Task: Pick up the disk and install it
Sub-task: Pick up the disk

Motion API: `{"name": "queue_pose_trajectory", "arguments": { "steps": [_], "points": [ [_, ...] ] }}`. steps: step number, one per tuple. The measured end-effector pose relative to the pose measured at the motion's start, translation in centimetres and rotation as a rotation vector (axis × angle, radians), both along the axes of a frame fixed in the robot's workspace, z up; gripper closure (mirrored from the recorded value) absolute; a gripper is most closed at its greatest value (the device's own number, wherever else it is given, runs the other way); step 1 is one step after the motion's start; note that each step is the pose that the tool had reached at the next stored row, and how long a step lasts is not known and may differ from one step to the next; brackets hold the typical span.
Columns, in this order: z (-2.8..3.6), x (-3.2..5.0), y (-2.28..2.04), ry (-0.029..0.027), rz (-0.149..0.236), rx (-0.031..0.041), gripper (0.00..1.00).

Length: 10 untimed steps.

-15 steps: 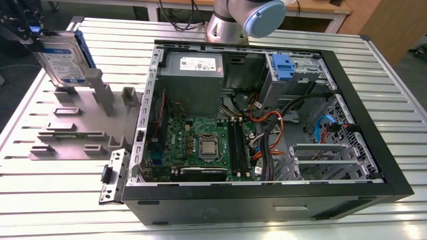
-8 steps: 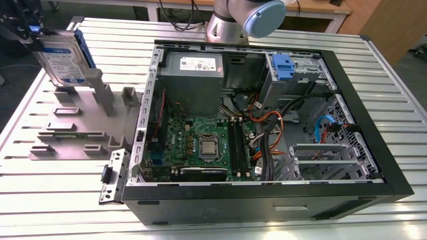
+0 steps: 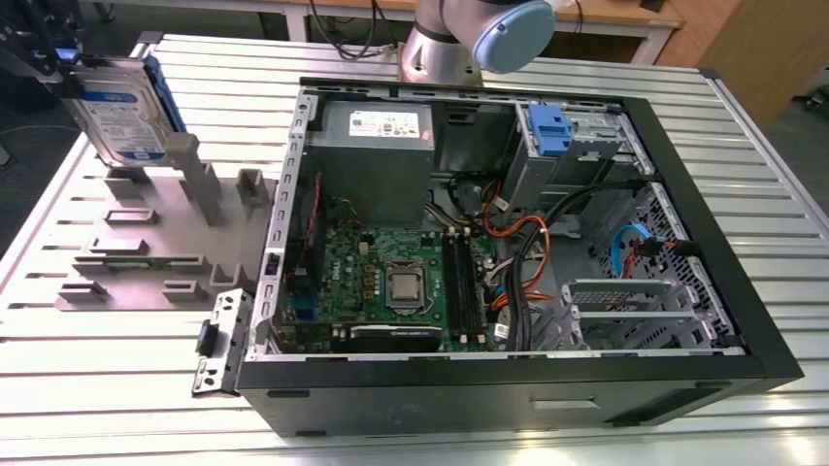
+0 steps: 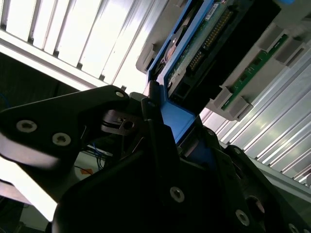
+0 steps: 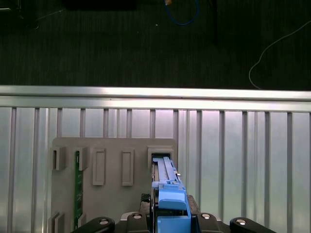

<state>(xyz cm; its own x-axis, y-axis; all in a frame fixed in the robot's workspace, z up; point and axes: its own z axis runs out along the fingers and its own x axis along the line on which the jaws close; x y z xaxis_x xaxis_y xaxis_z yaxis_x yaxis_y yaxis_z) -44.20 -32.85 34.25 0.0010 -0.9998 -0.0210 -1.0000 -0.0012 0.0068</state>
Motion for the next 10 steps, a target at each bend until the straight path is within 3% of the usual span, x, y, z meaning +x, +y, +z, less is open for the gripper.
{"name": "queue_pose_trajectory", "arguments": {
  "steps": [10],
  "points": [
    [0.36, 0.00, 0.00, 0.0000, 0.000, 0.0000, 0.63]
  ]
}}
